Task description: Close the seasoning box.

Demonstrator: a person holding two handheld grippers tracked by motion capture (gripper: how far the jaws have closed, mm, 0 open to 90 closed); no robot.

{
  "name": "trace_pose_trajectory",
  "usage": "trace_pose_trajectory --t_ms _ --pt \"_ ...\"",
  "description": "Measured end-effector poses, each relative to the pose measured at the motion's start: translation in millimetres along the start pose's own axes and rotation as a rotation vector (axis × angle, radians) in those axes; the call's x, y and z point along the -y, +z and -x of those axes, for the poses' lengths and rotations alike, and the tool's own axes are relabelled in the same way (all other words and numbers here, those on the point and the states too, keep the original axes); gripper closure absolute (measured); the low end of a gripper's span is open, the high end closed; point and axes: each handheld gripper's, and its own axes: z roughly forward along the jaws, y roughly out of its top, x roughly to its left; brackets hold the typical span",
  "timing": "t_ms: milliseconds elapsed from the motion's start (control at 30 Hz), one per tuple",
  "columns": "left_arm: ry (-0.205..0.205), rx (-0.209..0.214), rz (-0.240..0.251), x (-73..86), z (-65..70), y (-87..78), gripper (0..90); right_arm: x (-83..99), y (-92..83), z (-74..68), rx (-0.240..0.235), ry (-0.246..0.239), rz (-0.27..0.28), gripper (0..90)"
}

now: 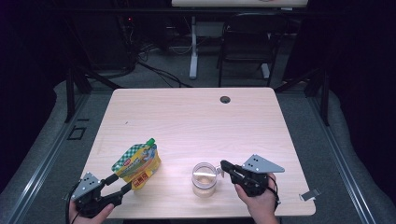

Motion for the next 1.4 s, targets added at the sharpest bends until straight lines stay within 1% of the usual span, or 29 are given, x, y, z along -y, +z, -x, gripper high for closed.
trace_pose_trajectory --t_ms 133,167,333,467,567,667,700,733,767,800,833,967,1067,1133,1167,1233,1367,1400 --pt "-0.011 -0.001 0.004 -3.0 -0.2 -3.5 36.1 0.8 -3.4 2.1 0.005 0.006 -0.016 84.6" --pt "-0.009 0.000 -0.006 -3.3 -0.5 -4.9 36.0 1.2 -3.8 2.1 0.003 0.012 -0.012 84.3" --pt "0.006 -0.006 -0.015 -0.6 0.0 -8.6 36.0 1.0 -12.2 5.6 -0.003 0.023 -0.019 82.3" --pt "0.008 -0.006 -0.018 2.4 -0.8 -14.6 35.9 3.9 -22.9 8.5 0.013 0.019 -0.027 80.7" --pt "0.006 -0.016 -0.018 3.7 -2.6 -19.6 35.9 6.1 -32.8 13.5 0.023 0.035 -0.020 77.2" --pt "0.003 -0.024 -0.016 4.6 -4.9 -24.0 36.0 8.8 -41.4 20.0 0.038 0.062 -0.008 72.6" --pt "0.003 -0.029 -0.024 4.8 -5.4 -25.8 35.9 9.5 -43.2 21.4 0.042 0.067 -0.007 71.0" --pt "0.002 -0.028 -0.015 5.6 -5.7 -26.7 36.0 10.4 -45.2 23.3 0.047 0.077 -0.005 69.9" --pt "0.004 -0.031 -0.017 6.0 -6.3 -28.0 36.0 11.3 -47.2 25.4 0.053 0.086 -0.006 68.7" --pt "0.007 -0.033 -0.021 6.3 -7.1 -29.2 36.1 12.5 -48.6 26.8 0.062 0.103 0.003 67.0" --pt "0.004 -0.037 -0.017 6.9 -7.9 -30.5 36.1 13.9 -50.0 28.4 0.067 0.110 0.012 65.7" --pt "-0.006 -0.049 -0.010 7.6 -12.5 -34.6 36.1 20.2 -55.3 34.3 0.096 0.139 0.011 57.7" --pt "-0.018 -0.063 -0.003 7.6 -16.4 -38.5 36.2 24.6 -57.9 39.1 0.133 0.141 0.005 49.7" --pt "-0.026 -0.076 0.003 8.4 -19.5 -42.0 36.2 26.8 -59.4 41.7 0.162 0.119 0.001 45.7" --pt "-0.031 -0.080 0.008 9.0 -21.0 -43.5 36.3 28.2 -61.1 43.7 0.175 0.116 -0.006 45.5" --pt "-0.043 -0.090 0.017 10.0 -24.8 -45.5 36.4 29.6 -64.6 47.0 0.181 0.125 -0.012 44.2" --pt "-0.062 -0.103 0.019 10.9 -33.9 -47.5 36.9 33.8 -71.8 55.4 0.200 0.158 0.005 43.8" --pt "-0.066 -0.105 0.023 11.1 -35.7 -47.1 37.2 35.0 -73.9 58.8 0.204 0.165 -0.004 43.8"
